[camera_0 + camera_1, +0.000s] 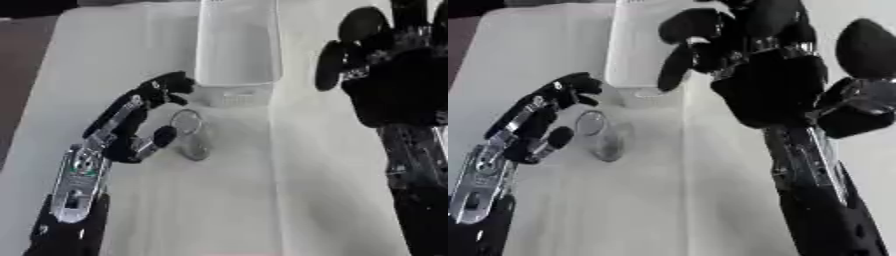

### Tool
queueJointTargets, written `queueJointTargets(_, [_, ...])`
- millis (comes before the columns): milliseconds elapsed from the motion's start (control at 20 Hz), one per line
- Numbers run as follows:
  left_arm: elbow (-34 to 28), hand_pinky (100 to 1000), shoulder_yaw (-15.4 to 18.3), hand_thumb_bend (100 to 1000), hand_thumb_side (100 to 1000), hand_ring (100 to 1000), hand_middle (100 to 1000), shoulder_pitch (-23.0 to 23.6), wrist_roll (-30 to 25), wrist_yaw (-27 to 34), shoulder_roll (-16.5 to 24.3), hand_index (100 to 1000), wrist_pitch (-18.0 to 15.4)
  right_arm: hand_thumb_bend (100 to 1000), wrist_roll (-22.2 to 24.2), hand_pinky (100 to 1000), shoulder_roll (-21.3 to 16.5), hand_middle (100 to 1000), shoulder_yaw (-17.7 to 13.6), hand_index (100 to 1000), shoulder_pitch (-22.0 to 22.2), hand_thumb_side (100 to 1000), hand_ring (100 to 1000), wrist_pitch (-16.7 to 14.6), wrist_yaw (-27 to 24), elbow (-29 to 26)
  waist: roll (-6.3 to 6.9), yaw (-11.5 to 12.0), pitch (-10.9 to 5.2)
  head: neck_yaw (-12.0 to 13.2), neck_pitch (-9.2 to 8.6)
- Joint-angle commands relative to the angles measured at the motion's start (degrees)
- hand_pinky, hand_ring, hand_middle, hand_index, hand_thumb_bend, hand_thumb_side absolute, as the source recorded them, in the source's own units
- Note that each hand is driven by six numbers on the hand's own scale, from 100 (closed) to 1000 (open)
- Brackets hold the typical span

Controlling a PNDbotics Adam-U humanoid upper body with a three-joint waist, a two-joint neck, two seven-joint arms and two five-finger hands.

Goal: Pick up objects on the table and place them in the box.

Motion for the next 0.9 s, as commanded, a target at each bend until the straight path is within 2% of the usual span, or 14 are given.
queueJointTargets(50, [-1.20, 749, -0.16, 368, 656, 849, 822, -0.12, -0.41, -0.21, 0.56, 959, -0.32, 100, 1.90, 715, -0.61, 885, 0.01, 811, -0.73, 884, 856, -1.63, 0.05, -1.07, 0.01, -0.08, -0.77, -0.23, 0.00])
queueJointTargets(400, [-2.57, 753, -0.72, 374, 650, 848, 824, 0.67, -2.33, -0.91, 0.88, 961, -0.89, 100, 1.90, 716, -0.59, 885, 0.00, 812, -0.58, 883, 857, -1.40, 0.15, -1.07, 0.17, -0.23, -0.79, -0.28, 0.00])
queueJointTargets(550, [-2.60, 723, -1.03, 382, 616, 829, 807, 1.31, -2.60, -1.07, 0.86, 945, -0.94, 100, 1.90, 716, -0.60, 885, 0.01, 812, -0.54, 883, 857, -1.29, 0.19, -1.07, 0.24, -0.29, -0.78, -0.30, 0.00])
queueJointTargets(900, [-0.48, 709, -2.33, 372, 662, 819, 798, 2.12, -1.62, -1.53, 0.56, 938, -1.26, 100, 1.90, 716, -0.45, 885, -0.02, 812, -0.58, 883, 857, -1.14, 0.13, -1.07, 0.23, -0.49, -0.79, -0.28, 0.00])
